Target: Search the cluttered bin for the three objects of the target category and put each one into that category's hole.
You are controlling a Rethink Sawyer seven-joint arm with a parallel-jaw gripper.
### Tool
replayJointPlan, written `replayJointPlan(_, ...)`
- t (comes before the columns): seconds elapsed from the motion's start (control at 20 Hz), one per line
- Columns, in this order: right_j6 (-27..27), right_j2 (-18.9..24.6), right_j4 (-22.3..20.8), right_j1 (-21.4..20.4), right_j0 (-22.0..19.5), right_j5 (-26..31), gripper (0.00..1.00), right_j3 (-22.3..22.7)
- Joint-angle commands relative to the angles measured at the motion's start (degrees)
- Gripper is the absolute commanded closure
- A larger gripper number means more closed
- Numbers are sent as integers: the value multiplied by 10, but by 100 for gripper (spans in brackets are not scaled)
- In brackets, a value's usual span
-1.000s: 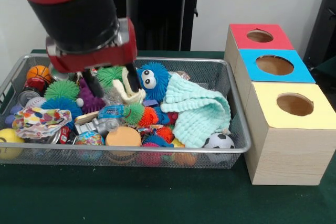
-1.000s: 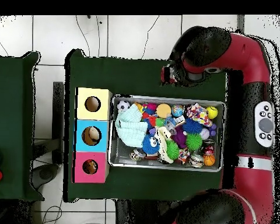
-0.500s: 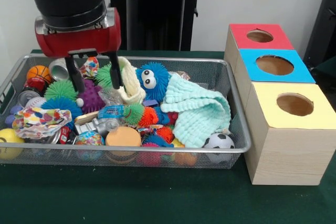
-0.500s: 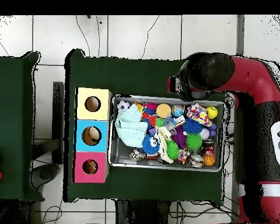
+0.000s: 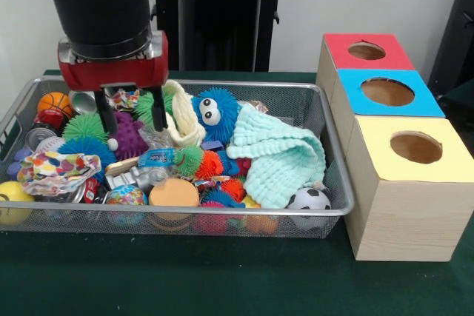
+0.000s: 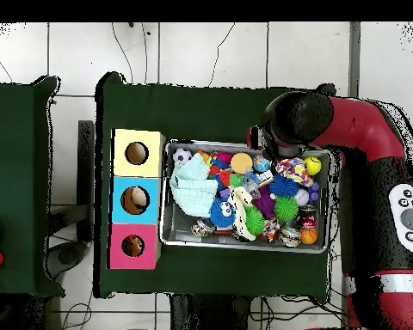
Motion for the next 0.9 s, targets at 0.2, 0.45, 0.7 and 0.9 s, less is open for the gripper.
replayJointPlan(0.2,41,-49,-4,7,3,-13,0,64)
replayJointPlan(0.45,35,-53,2,8,6,-12,0,63)
replayJointPlan(0.7,47,-61,8,13,12,-10,0,50)
replayJointPlan(0.9,12,-51,-2,35,12,-16,0,16)
